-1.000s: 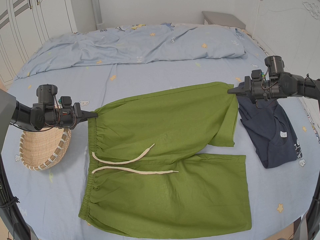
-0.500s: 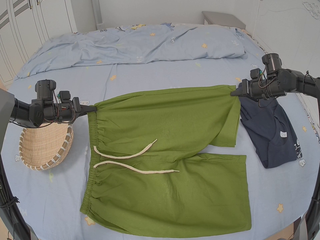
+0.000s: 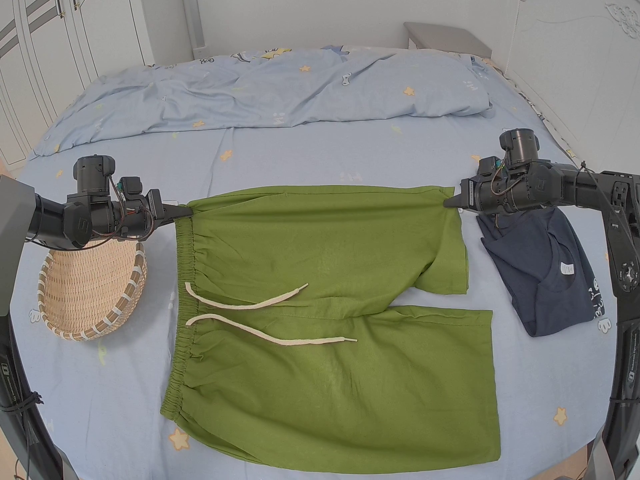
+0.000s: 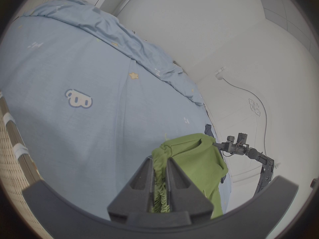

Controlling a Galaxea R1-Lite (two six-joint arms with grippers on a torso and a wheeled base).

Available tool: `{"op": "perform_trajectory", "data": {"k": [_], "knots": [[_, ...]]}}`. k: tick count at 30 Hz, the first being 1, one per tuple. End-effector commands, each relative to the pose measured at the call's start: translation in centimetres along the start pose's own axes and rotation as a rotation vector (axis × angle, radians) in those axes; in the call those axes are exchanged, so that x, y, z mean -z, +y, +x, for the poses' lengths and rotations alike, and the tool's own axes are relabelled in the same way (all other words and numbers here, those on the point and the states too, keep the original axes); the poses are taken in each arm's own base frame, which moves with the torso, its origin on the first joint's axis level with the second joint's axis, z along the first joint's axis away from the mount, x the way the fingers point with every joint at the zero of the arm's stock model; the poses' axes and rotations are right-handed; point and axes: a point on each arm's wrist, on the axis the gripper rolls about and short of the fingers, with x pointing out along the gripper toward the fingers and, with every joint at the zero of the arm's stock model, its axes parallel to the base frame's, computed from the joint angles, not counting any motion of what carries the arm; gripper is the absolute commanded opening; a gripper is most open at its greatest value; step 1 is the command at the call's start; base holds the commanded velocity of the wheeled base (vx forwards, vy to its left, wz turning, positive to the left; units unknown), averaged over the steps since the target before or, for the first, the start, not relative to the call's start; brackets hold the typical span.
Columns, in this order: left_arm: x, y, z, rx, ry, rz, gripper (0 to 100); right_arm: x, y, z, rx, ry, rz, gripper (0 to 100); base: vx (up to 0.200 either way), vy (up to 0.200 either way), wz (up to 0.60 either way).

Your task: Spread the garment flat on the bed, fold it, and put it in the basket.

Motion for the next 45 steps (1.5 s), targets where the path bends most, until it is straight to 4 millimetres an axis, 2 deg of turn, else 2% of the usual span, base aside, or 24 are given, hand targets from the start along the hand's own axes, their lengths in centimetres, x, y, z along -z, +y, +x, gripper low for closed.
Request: {"op": "perform_trajectory", "data": {"k": [1,10,11,12,13,18,21,31,33,34,36,37,39,40,42,45], "knots": [[0.1,0.5,0.1,-0.003,0.002,-0.007,0,1.0,0.0,1.7,0.000,0.028,0.002,0,0.000,0.000,0.00],[0.3,1.1,0.6,-0.007,0.009,-0.015,0,1.2,-0.4,2.2,0.010,0.022,0.001,0,0.000,0.000,0.00],[0.3,1.0,0.7,-0.006,0.010,-0.014,100,1.2,-0.4,2.2,0.011,0.020,0.001,0,0.000,0.000,0.00],[0.2,1.0,0.7,-0.008,0.007,-0.012,100,1.3,-0.4,2.2,0.012,0.023,0.005,0,0.000,0.000,0.00],[0.2,1.0,0.8,-0.011,0.005,-0.009,100,1.3,-0.4,2.3,0.010,0.024,0.004,100,0.000,0.000,0.00],[0.2,0.9,0.8,-0.013,0.005,-0.008,100,1.3,-0.3,2.3,0.009,0.024,0.003,100,0.000,0.000,0.00],[0.1,0.2,0.7,-0.020,-0.006,0.004,100,0.7,0.0,1.5,0.007,0.008,0.001,100,0.000,0.000,0.00],[-0.2,-2.4,-1.0,-0.005,-0.023,0.034,100,-2.0,2.1,-2.9,-0.006,-0.069,-0.027,100,0.000,0.000,0.00],[0.5,-3.1,-0.6,0.008,-0.001,0.032,100,-3.1,3.3,-5.4,-0.011,-0.091,-0.038,100,0.000,0.000,0.00],[0.7,-3.3,-0.6,0.011,0.006,0.030,100,-2.8,3.6,-6.4,-0.010,-0.079,-0.032,100,0.000,0.000,0.00],[0.8,-3.3,-0.6,0.012,0.008,0.031,100,-2.6,3.6,-6.6,-0.007,-0.070,-0.027,100,0.000,0.000,0.00],[1.3,-3.8,-0.2,0.021,0.026,0.030,100,-0.1,3.7,-9.0,-0.028,0.004,0.021,100,0.000,0.000,0.00],[1.5,-3.8,-0.2,0.021,0.030,0.027,100,2.3,3.5,-10.7,-0.063,0.047,0.057,100,0.000,0.000,0.00],[1.4,-3.8,-0.2,0.021,0.029,0.028,100,2.6,3.4,-10.8,-0.065,0.052,0.061,100,0.000,0.000,0.00],[1.6,-3.8,-0.2,0.021,0.033,0.025,100,6.5,2.4,-11.9,-0.120,0.078,0.100,100,0.000,0.000,0.00],[1.6,-3.8,-0.2,0.022,0.034,0.026,100,10.3,1.3,-11.7,-0.178,0.078,0.119,100,0.000,0.000,0.00]]}}
